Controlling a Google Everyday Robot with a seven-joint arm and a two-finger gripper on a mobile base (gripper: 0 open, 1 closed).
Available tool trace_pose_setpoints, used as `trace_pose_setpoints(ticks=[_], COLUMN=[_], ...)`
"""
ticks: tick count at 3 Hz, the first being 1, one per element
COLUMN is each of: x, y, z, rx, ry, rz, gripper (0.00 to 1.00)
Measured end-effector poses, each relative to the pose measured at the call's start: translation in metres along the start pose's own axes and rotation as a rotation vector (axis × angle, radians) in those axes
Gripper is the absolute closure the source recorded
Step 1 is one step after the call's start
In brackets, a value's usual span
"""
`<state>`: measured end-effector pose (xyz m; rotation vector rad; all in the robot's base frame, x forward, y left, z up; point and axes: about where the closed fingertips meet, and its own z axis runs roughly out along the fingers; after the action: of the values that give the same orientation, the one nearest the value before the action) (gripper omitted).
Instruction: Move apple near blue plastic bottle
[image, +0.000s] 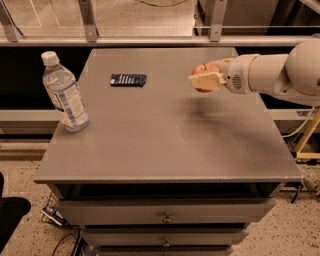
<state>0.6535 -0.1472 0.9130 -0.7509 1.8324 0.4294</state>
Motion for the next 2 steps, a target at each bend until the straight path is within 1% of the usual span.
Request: trace_pose_setpoints(ticks=[1, 2], x=[0.002, 0.000], y=[0.051, 0.127], z=[-0.003, -0.002], rx=[-0.023, -0.095], ry=[-0.027, -0.069], rz=[0.058, 0.090], gripper=[1.00, 1.00])
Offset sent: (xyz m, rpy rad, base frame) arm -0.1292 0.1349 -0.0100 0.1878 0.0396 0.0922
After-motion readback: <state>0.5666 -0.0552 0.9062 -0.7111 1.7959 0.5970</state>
